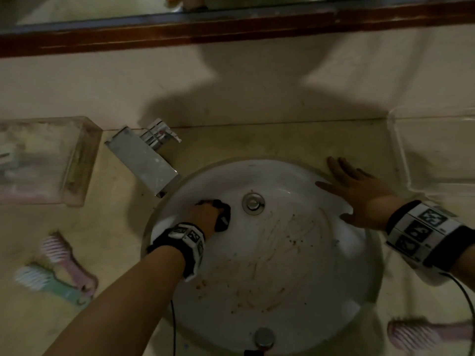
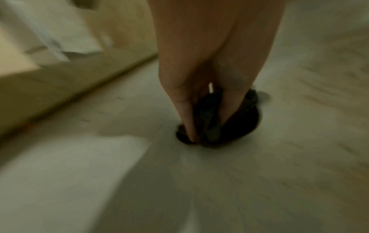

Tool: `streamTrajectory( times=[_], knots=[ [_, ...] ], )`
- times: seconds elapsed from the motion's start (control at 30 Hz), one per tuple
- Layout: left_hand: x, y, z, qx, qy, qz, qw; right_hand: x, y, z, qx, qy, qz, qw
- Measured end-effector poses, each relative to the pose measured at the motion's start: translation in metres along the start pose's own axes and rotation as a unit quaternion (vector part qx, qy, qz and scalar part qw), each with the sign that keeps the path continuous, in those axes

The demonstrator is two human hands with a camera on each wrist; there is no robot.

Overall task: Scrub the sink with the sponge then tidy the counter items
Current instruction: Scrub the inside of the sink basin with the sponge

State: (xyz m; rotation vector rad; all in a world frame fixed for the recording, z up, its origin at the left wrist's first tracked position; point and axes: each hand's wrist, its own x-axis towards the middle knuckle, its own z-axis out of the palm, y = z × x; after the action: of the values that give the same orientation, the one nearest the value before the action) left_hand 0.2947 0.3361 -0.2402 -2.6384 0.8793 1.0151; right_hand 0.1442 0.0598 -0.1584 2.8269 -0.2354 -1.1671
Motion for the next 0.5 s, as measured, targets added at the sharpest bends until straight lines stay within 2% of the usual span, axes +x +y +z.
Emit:
streamTrajectory(
  times=[0.13,0.23,0.33,0.5],
  knots=[
    [-0.002,0.012,0.023,-0.040,-0.095,0.051,0.993,0.002,0.000,0.002,0.003,0.005,0.003,1.000],
    [-0.012,0.017,0.034,-0.006,-0.115,0.076,0.990,0.001,-0.001,0.002,0.008,0.012,0.005,1.000],
    [-0.030,0.027,0.039,0.031,-0.172,0.079,0.981,0.000,-0.002,0.002,0.015,0.014,0.004,1.000],
    [-0.061,0.038,0.020,0.105,-0.257,0.109,0.954,0.000,-0.002,0.003,0.017,0.021,0.001,1.000]
  ],
)
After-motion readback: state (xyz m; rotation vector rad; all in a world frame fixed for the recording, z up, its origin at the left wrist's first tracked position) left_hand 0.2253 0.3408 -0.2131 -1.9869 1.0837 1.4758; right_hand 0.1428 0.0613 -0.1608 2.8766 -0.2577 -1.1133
